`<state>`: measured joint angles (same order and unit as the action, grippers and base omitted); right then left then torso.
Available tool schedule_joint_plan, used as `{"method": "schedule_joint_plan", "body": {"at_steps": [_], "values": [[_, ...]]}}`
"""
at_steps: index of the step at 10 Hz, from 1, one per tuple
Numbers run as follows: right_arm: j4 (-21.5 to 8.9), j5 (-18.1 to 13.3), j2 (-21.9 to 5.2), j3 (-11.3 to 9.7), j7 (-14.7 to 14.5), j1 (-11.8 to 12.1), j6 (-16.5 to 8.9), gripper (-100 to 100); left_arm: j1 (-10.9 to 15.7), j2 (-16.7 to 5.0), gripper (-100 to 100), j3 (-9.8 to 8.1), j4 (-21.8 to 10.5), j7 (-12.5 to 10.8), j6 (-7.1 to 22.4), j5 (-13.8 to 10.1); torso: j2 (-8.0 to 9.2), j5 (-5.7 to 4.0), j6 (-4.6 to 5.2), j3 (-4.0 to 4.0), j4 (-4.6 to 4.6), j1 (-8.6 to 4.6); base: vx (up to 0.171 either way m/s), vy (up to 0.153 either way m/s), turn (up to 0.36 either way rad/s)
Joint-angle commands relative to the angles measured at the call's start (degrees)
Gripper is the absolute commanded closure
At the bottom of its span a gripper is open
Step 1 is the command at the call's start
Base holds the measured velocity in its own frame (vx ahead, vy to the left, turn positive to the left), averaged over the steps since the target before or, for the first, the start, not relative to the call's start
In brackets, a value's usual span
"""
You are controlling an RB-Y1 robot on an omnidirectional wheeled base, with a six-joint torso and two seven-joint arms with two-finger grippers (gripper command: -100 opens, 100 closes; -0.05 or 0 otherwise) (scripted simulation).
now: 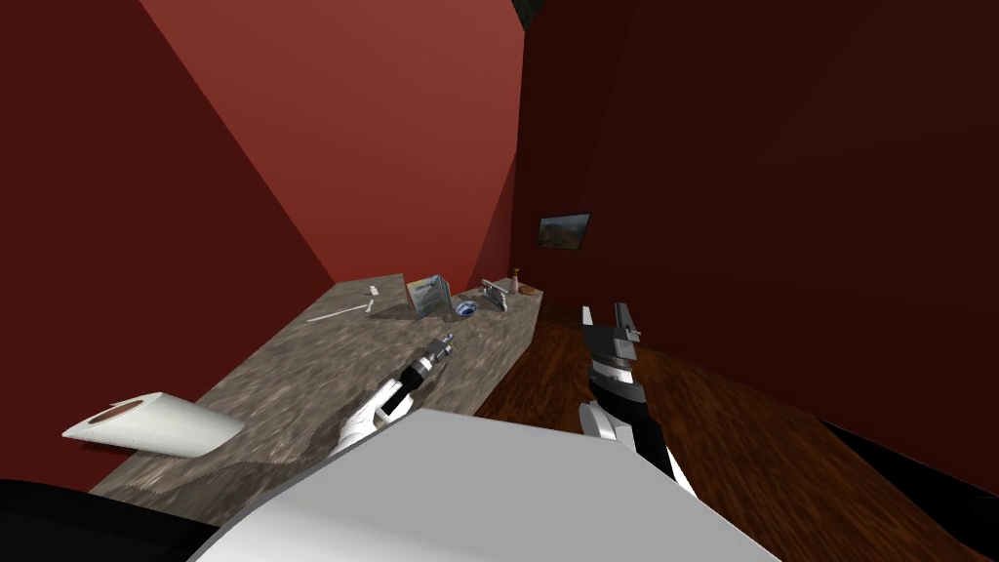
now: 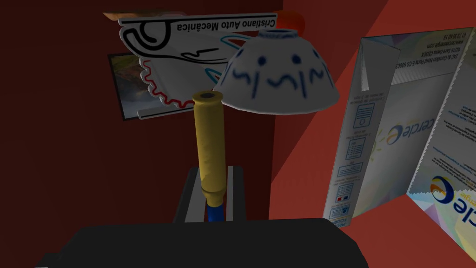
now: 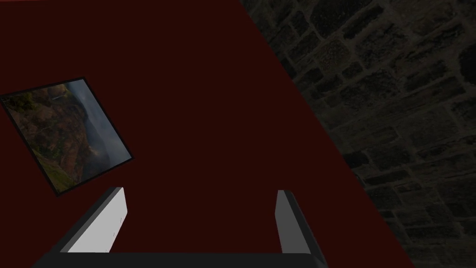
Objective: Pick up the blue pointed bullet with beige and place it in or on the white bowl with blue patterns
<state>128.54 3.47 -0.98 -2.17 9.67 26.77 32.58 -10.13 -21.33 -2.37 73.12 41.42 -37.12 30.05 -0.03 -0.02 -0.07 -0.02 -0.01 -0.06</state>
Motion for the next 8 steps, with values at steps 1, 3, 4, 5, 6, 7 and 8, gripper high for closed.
{"method": "schedule_joint_plan", "body": {"at_steps": [1,3,4,5,6,7,8], "values": [[0.00,0.00,0.00,0.00,0.00,0.00,0.00,0,-1.26,0.55,100,0.94,1.51,0.29,0.01,0.44,0.00,0.00,0.00,0.00,0.00,0.00,0.013,0.024,0.205],[0.00,0.00,0.00,0.01,0.00,0.01,0.00,0,-2.23,0.95,100,1.75,2.66,0.53,-0.08,0.81,-0.01,0.06,-0.10,-0.04,-0.07,0.20,0.024,0.042,0.141],[0.00,0.00,0.00,0.00,0.00,0.00,0.00,0,-1.49,0.89,100,1.45,1.73,0.61,-0.34,0.66,-0.02,0.07,-0.10,-0.05,-0.09,0.23,0.007,0.012,0.007],[0.00,0.00,0.00,0.00,0.00,0.00,0.00,0,-1.55,0.87,0,1.48,1.82,0.60,-0.38,0.67,-0.01,0.07,-0.08,-0.06,-0.10,0.18,0.000,0.000,0.000],[0.00,0.00,0.00,0.00,0.00,0.00,0.00,0,-0.49,-0.99,100,1.38,1.78,-1.20,0.96,0.47,-0.01,0.07,-0.08,-0.06,-0.10,0.15,0.004,-0.018,-0.150],[0.00,0.00,0.00,-0.01,0.00,-0.01,0.00,0,0.11,-2.05,100,1.32,1.76,-2.22,1.72,0.36,-0.06,0.04,0.00,-0.06,-0.07,0.08,0.016,-0.020,-0.207],[0.00,0.00,0.00,-0.01,0.00,-0.01,0.00,0,0.75,-3.19,100,1.26,1.71,-3.33,2.55,0.25,-0.13,0.04,0.01,-0.11,-0.09,0.05,0.024,-0.014,-0.151]]}}
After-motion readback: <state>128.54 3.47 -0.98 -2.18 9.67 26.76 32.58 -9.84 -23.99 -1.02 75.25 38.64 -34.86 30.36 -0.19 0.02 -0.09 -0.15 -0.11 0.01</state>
